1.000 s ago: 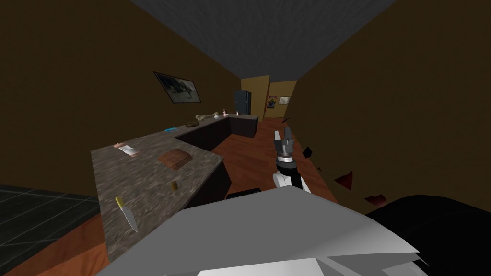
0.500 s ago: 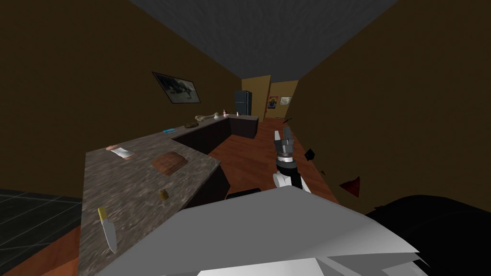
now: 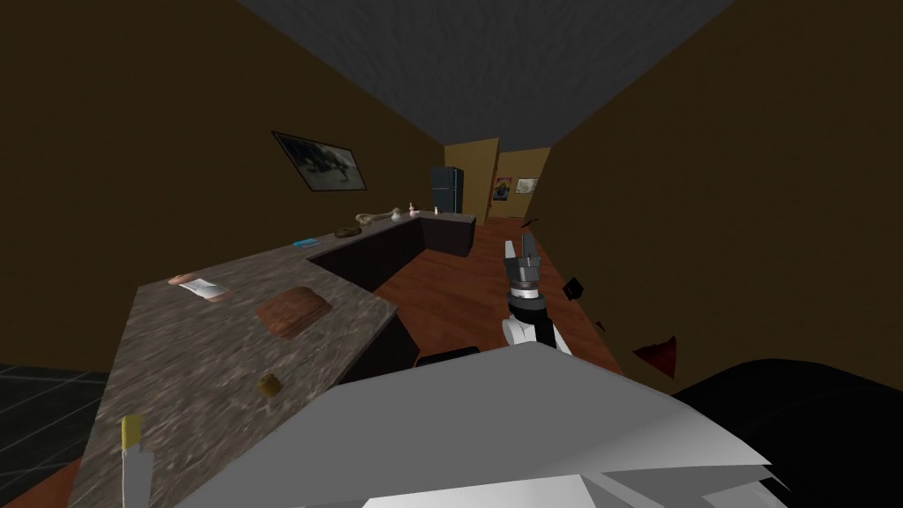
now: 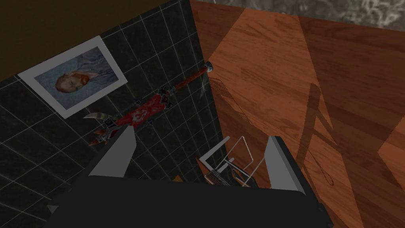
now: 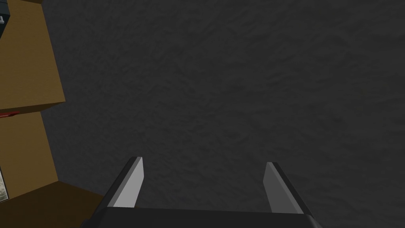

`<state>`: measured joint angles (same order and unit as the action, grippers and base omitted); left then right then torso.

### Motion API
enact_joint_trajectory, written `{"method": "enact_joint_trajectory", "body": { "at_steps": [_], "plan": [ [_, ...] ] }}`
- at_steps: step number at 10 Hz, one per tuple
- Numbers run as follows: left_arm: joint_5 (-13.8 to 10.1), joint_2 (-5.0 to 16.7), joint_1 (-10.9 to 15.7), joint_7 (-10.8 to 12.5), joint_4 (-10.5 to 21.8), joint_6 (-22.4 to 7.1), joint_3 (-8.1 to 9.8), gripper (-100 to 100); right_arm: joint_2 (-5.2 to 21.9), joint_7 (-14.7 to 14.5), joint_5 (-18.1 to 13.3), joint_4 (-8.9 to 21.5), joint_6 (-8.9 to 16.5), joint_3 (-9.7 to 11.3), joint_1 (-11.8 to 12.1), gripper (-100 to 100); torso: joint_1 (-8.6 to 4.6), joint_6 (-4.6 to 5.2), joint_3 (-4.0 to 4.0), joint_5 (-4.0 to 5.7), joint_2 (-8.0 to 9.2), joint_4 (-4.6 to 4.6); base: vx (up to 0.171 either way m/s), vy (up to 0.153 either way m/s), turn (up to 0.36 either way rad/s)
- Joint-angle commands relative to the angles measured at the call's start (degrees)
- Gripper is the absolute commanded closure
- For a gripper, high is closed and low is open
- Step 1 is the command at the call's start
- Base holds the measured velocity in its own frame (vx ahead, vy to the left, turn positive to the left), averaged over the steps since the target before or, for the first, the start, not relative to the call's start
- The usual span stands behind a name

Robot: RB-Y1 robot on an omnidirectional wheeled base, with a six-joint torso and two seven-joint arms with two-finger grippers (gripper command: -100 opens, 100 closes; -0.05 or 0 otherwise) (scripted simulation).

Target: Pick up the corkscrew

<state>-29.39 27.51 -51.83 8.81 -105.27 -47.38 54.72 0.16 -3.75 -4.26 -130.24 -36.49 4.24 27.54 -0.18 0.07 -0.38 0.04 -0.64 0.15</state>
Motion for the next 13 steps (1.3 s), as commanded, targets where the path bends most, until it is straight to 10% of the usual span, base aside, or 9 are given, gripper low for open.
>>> {"method": "enact_joint_trajectory", "body": {
  "at_steps": [1, 13],
  "plan": [
    [-0.45, 0.49, 0.14, 0.28, 0.84, -2.86, 0.51, -100, 0.00, 0.00, 0.00, 0.00, 0.00, 0.00, 0.00, 0, 0.00, 0.00, 0.00, 0.00, 0.00, 0.00, 0.145, -0.064, 0.009],
    [-5.03, 4.61, 2.23, 3.00, 8.13, -20.92, 3.46, -100, 0.00, 0.00, 0.00, 0.00, 0.00, 0.00, -0.01, 0, 0.01, 0.00, 0.04, 0.01, 0.09, 0.00, 0.123, -0.067, -0.011]
  ]
}}
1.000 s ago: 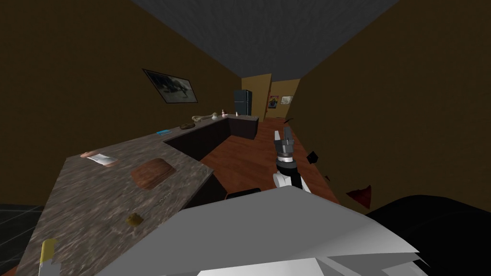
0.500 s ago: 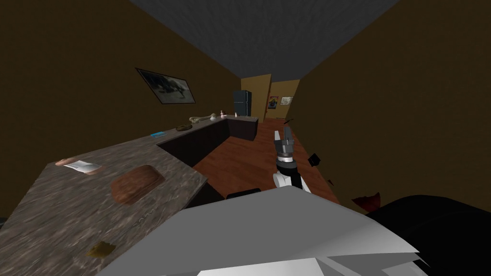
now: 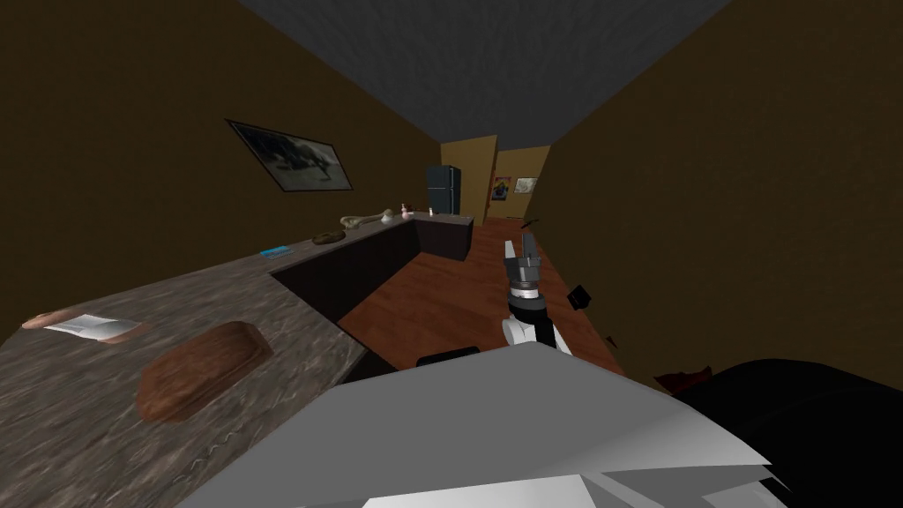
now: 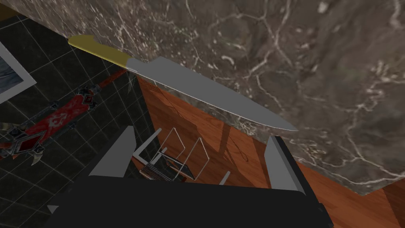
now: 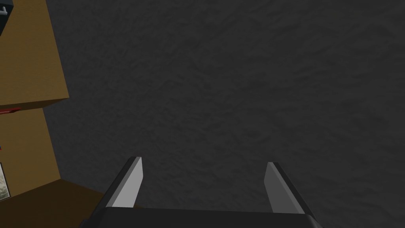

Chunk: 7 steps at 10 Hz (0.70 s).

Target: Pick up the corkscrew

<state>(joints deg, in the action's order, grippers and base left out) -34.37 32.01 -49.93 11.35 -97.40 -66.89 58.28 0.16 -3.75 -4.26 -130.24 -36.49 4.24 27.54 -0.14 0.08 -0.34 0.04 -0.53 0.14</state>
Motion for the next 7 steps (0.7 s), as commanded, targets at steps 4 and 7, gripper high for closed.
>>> {"method": "enact_joint_trajectory", "body": {
  "at_steps": [4, 7],
  "plan": [
    [-1.02, 0.82, 1.49, 1.22, 2.41, -6.58, -0.40, -100, 0.00, 0.00, 0.00, 0.00, 0.00, 0.00, 0.00, 0, 0.10, -0.01, 0.01, -0.01, 0.03, 0.00, 0.129, -0.049, -0.030],
    [-1.70, 1.27, 2.66, 1.84, 4.23, -10.12, -1.01, -100, 0.00, 0.00, 0.00, 0.00, 0.00, 0.00, 0.00, 0, 0.03, -0.01, -0.04, 0.00, -0.05, 0.02, 0.149, -0.062, -0.038]
  ]
}}
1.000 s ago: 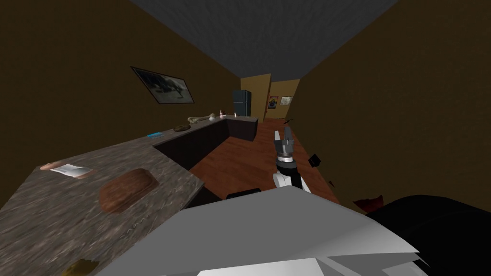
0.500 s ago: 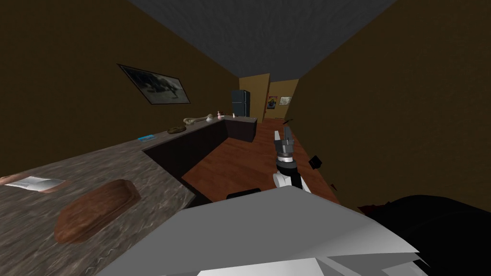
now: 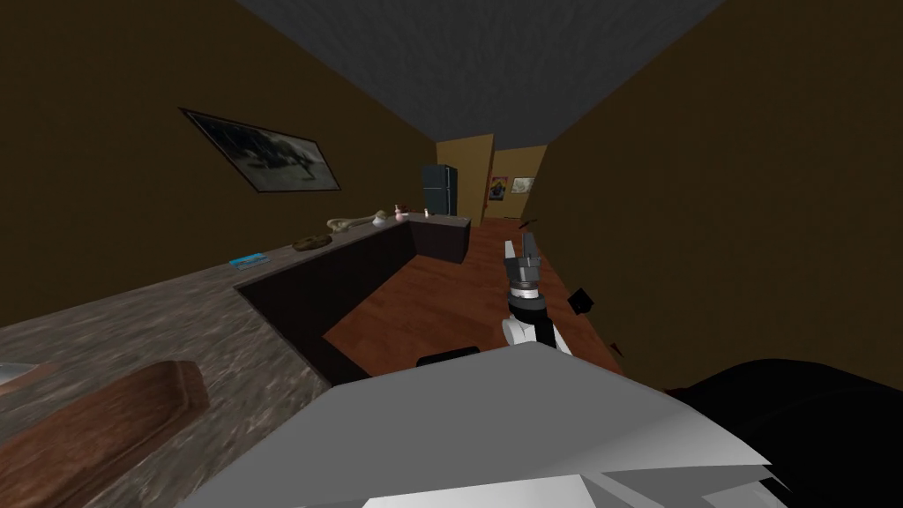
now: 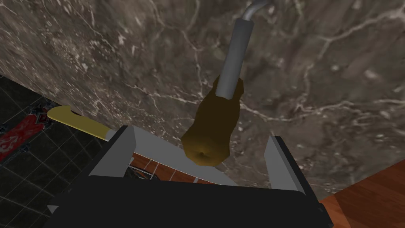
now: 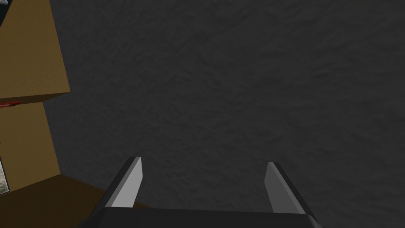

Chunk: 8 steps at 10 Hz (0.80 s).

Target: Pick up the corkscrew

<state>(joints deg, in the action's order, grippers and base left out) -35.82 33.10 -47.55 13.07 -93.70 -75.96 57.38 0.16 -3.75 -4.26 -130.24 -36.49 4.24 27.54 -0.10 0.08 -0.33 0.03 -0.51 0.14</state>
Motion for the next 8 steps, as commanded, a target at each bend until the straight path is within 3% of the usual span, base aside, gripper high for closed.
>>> {"method": "enact_joint_trajectory", "body": {
  "at_steps": [1, 3, 4, 5, 6, 8],
  "plan": [
    [-0.48, 0.32, 0.82, 0.38, 1.28, -2.44, -0.46, -100, 0.00, 0.00, 0.00, 0.00, 0.00, 0.00, 0.00, 0, 0.00, 0.00, 0.00, 0.00, 0.00, 0.00, 0.146, -0.065, -0.065],
    [-0.78, 0.45, 1.66, 0.75, 2.38, -4.40, -1.08, -100, 0.00, 0.00, 0.00, 0.00, 0.00, 0.00, 0.00, 0, 0.02, 0.00, -0.04, 0.00, -0.07, 0.02, 0.142, -0.045, -0.048],
    [-0.59, 0.45, 1.51, 0.79, 1.95, -3.82, -0.97, -100, 0.00, 0.00, 0.00, 0.00, 0.00, 0.00, 0.00, 0, 0.03, 0.00, -0.02, -0.01, -0.03, 0.01, 0.058, -0.020, -0.007],
    [-0.61, 0.46, 1.56, 0.82, 2.02, -4.03, -1.01, 0, 0.00, 0.00, 0.00, 0.00, 0.00, 0.00, -0.01, 0, 0.10, -0.02, 0.11, -0.01, 0.21, -0.03, 0.012, -0.004, 0.002],
    [-0.71, 0.07, 1.68, -0.78, 2.77, -3.27, -0.54, -100, 0.00, 0.00, 0.00, 0.00, 0.00, 0.00, -0.01, 0, 0.16, -0.03, 0.22, -0.03, 0.40, -0.08, 0.038, 0.008, 0.072],
    [-0.90, -0.71, 1.92, -3.96, 4.28, -1.81, 0.39, -100, 0.01, 0.00, 0.00, 0.00, 0.00, -0.01, 0.00, 0, 0.25, -0.05, 0.18, -0.05, 0.30, -0.07, 0.096, 0.017, 0.117]
  ]
}}
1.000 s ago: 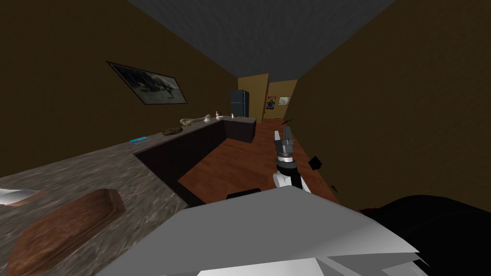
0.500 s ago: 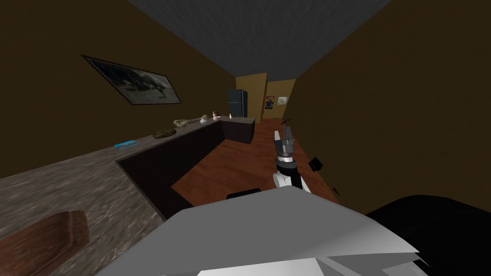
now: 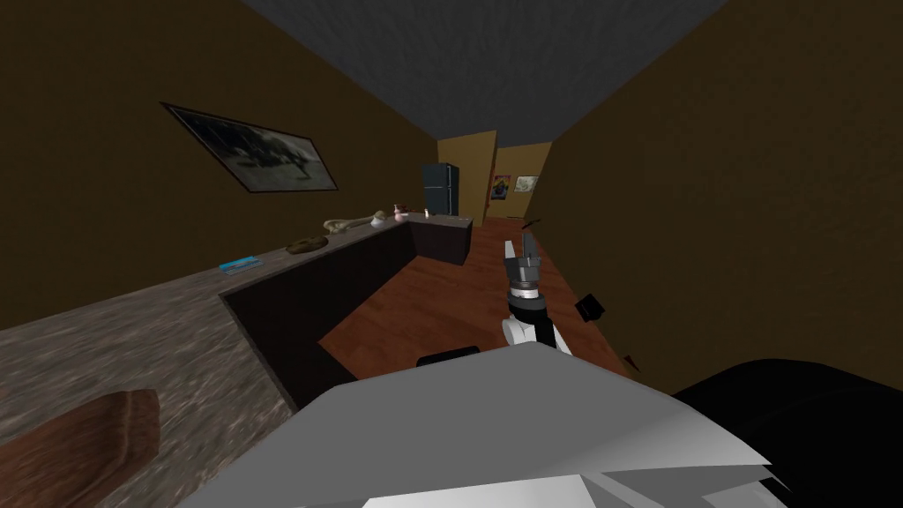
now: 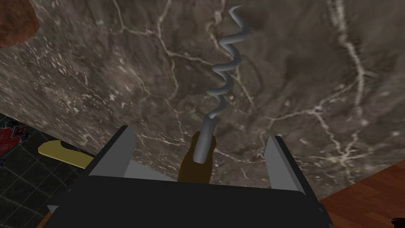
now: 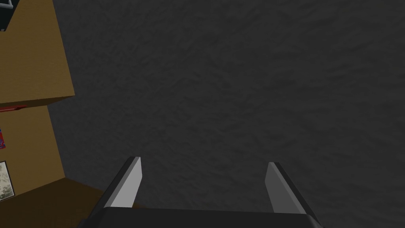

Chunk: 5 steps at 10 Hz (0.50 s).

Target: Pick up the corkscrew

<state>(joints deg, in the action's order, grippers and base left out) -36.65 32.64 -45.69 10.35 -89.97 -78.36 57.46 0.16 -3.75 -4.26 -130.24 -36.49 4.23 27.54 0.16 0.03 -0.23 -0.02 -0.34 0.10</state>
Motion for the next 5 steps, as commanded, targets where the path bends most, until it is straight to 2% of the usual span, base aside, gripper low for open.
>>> {"method": "enact_joint_trajectory", "body": {
  "at_steps": [1, 5],
  "plan": [
    [-0.18, -0.64, 0.19, -2.84, 1.30, 1.32, 0.77, -100, 0.00, 0.00, 0.00, 0.00, 0.00, 0.00, 0.00, 0, 0.00, 0.00, 0.00, 0.00, 0.00, 0.00, 0.118, 0.020, 0.109],
    [-0.56, -2.21, 0.67, -9.21, 4.32, 4.25, 2.63, -100, 0.00, 0.00, 0.00, 0.00, 0.00, 0.00, 0.00, 0, 0.00, 0.02, 0.00, 0.00, 0.01, 0.00, 0.100, 0.013, 0.099]
  ]
}}
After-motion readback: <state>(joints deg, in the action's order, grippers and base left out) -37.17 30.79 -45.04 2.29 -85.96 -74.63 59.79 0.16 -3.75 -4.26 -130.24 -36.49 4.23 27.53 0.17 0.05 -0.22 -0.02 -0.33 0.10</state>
